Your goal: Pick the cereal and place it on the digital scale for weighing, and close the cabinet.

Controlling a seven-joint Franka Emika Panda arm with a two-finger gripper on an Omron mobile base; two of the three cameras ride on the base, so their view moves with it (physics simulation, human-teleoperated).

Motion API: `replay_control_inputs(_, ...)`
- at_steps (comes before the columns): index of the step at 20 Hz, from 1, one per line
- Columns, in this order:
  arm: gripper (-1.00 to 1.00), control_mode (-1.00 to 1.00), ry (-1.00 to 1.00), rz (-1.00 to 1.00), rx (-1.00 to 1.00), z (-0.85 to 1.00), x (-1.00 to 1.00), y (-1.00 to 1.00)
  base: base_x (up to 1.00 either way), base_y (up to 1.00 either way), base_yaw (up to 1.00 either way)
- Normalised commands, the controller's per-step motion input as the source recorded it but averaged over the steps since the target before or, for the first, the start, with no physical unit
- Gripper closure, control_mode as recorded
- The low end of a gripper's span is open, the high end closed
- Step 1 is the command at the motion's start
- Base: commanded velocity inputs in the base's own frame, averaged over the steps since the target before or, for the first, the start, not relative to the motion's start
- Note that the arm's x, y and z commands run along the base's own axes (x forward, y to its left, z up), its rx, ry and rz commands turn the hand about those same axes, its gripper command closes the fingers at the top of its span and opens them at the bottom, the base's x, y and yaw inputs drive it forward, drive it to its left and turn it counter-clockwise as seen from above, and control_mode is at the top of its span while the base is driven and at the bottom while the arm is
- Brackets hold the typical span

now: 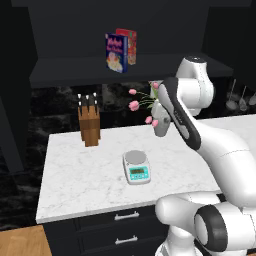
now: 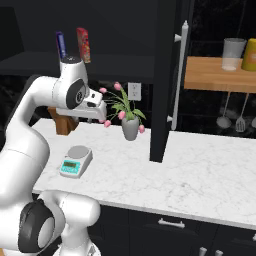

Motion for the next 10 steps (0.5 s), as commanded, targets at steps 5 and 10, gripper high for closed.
replay_control_inputs(5, -1.00, -1.00, -0.03, 0.00, 0.00, -0.01, -0.49, -0.04, 0.00, 0.00, 0.00)
replay_control_inputs(10, -1.00, -1.00, -0.13, 0.00, 0.00, 0.00, -0.76, 0.00, 0.00, 0.00, 0.00)
